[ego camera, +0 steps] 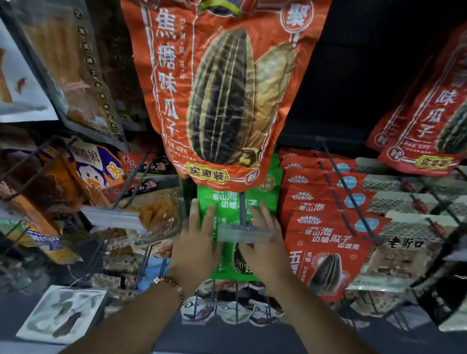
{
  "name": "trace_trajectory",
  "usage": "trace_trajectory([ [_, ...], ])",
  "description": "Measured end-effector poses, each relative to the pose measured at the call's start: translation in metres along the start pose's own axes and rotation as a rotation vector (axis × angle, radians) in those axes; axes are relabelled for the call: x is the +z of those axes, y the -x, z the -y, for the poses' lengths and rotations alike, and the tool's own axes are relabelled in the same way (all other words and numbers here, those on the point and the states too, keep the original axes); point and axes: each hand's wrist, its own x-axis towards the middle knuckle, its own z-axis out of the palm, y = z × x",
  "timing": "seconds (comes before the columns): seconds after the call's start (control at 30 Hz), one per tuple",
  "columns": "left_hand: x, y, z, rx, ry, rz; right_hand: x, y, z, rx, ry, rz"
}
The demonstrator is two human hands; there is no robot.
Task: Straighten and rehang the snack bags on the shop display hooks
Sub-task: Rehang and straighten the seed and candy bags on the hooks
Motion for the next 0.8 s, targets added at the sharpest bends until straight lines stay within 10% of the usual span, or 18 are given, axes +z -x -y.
trace_trajectory([
  [0.27, 0.025, 0.001, 0.017, -0.39, 0.882, 0.017, 0.019, 0.002, 0.014, 0.666, -0.498, -0.084],
  [0.47, 0.019, -0.007, 0.009, -0.501, 0.879, 0.058, 0.012, -0.014, 0.017, 0.89, -0.83, -0.048],
  [0.8, 0.006, 0.003, 0.008, -0.396, 0.74, 0.117, 0.009, 0.006, 0.016, 0.865, -0.686, 0.105],
])
